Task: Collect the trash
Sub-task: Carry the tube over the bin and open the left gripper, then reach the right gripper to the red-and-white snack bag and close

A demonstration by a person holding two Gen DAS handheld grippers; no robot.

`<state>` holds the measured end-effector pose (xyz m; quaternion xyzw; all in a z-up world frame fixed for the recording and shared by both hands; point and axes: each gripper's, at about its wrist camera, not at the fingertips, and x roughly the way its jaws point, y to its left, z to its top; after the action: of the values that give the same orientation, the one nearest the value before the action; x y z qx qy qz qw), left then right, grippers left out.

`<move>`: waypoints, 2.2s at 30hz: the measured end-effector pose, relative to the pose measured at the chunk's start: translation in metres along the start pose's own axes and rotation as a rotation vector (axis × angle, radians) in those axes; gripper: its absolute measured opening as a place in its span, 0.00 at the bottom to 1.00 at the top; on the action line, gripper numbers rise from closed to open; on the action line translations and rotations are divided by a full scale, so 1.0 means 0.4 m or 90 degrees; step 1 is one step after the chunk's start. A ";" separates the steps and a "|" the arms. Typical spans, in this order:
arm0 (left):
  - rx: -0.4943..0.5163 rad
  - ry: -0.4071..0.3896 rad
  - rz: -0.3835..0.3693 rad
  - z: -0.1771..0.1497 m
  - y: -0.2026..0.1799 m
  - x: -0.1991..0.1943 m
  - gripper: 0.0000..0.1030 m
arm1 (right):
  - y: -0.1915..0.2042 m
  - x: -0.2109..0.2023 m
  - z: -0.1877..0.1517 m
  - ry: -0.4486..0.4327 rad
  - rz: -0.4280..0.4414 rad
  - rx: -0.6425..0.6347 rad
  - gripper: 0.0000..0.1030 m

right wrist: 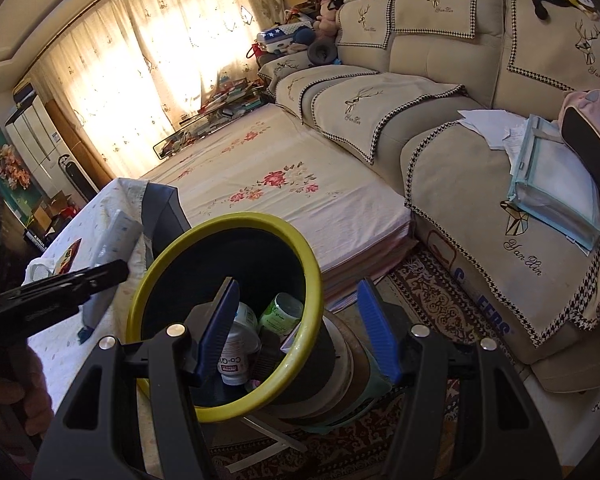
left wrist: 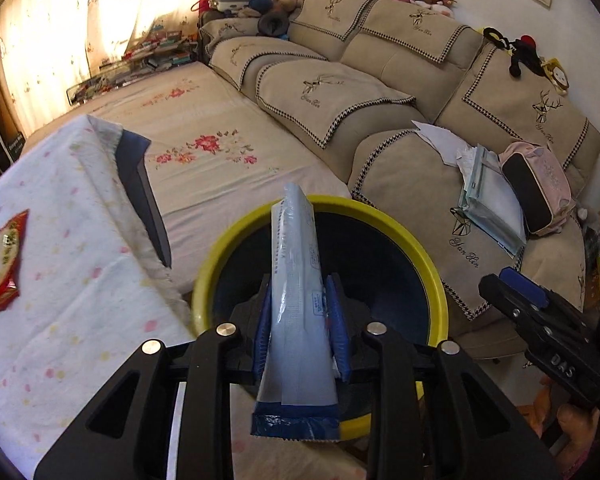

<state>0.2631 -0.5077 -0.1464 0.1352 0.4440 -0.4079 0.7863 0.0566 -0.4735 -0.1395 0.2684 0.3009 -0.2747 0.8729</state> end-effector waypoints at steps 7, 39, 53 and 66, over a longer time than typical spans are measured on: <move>-0.019 -0.009 -0.007 0.001 0.028 0.016 0.58 | 0.023 0.009 -0.003 0.008 0.011 -0.006 0.57; -0.242 -0.250 0.307 -0.506 0.766 -0.576 0.83 | 0.682 0.096 -0.048 0.073 0.123 -0.273 0.61; -0.285 -0.254 0.278 -0.526 0.779 -0.575 0.86 | 1.040 0.286 -0.040 0.138 0.115 -0.365 0.65; -0.290 -0.252 0.266 -0.527 0.783 -0.574 0.86 | 1.089 0.435 -0.049 0.184 0.047 -0.346 0.70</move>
<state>0.3150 -0.0694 -0.1278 -0.0369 0.3257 -0.1478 0.9331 0.4448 -0.2092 -0.1377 0.0717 0.4743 -0.1114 0.8704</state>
